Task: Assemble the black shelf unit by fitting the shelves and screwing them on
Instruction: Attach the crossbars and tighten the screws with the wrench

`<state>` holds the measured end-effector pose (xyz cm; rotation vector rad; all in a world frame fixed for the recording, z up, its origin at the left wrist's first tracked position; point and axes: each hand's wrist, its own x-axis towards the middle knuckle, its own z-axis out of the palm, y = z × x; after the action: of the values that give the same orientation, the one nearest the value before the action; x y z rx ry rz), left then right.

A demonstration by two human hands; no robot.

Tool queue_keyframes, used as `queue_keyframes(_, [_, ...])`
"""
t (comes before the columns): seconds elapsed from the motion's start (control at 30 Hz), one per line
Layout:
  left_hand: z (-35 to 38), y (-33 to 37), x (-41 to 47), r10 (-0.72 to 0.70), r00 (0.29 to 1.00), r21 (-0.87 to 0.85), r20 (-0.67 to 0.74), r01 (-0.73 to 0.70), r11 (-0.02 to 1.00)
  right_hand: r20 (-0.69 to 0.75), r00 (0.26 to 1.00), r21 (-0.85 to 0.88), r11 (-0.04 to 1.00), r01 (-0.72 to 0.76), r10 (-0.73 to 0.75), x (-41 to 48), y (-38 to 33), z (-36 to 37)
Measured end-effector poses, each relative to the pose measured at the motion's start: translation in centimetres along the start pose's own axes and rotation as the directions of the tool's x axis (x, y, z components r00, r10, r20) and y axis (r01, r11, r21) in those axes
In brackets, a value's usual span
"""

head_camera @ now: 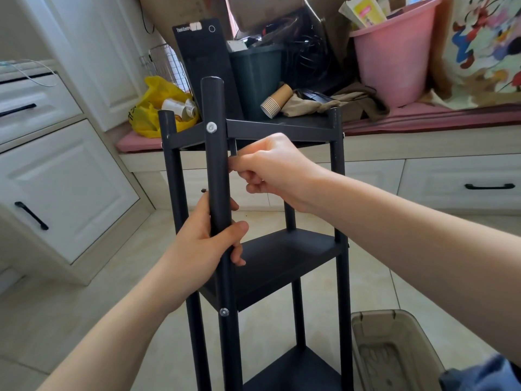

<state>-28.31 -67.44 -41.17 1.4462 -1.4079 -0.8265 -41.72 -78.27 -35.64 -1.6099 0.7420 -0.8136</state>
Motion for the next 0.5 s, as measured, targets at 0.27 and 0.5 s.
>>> queue_keyframes(0.27, [0.1,0.1,0.0,-0.005,1.000,-0.001,0.001,0.005,1.000,-0.025,0.997,-0.034,0.997,0.074,-0.075,0.0,0.5,0.3])
queue_keyframes(0.5, [0.0,0.1,0.0,-0.011,1.000,-0.014,-0.001,0.011,1.000,-0.153,0.966,-0.041,0.978,0.207,-0.210,0.0,2.1,1.8])
